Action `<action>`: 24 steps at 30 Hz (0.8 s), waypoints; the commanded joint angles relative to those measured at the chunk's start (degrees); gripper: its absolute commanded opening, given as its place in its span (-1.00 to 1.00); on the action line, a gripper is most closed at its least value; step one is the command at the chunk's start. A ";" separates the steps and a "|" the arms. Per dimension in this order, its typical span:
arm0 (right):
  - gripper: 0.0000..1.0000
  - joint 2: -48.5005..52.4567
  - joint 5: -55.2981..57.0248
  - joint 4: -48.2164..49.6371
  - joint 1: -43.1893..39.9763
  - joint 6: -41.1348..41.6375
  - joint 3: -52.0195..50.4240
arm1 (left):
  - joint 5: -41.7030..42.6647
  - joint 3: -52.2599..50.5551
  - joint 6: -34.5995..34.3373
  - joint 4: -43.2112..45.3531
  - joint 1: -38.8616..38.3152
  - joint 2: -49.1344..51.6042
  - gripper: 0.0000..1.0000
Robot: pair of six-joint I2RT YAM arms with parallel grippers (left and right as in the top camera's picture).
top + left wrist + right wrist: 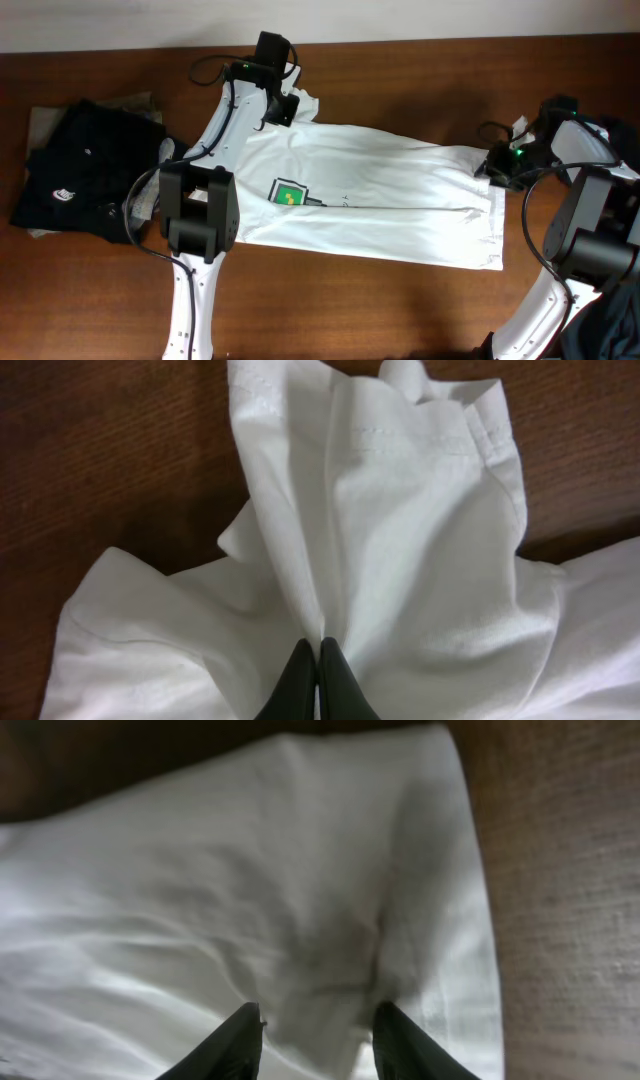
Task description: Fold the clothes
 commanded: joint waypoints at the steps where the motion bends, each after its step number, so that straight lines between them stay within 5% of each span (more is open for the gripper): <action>1: -0.32 0.13 -2.49 1.38 0.35 0.48 -0.98 | -0.55 0.66 -0.48 -0.11 -0.24 -2.10 -1.00; 5: -0.91 -0.04 -3.15 0.68 -0.24 0.22 2.08 | -0.59 0.66 -0.48 -0.13 -0.24 -2.10 -1.00; 11: -0.92 -5.90 -4.39 -4.00 -0.24 0.20 6.71 | -0.61 0.66 -0.48 -1.01 -0.24 -7.87 -1.00; 15: -0.92 -5.95 2.78 -6.12 -1.03 0.70 6.71 | -8.94 0.66 -0.48 -7.76 0.00 -10.19 -1.00; 24: -0.92 -5.95 -1.22 -9.86 -4.00 0.02 6.71 | -9.38 0.66 -0.57 -17.77 0.79 -11.26 -1.00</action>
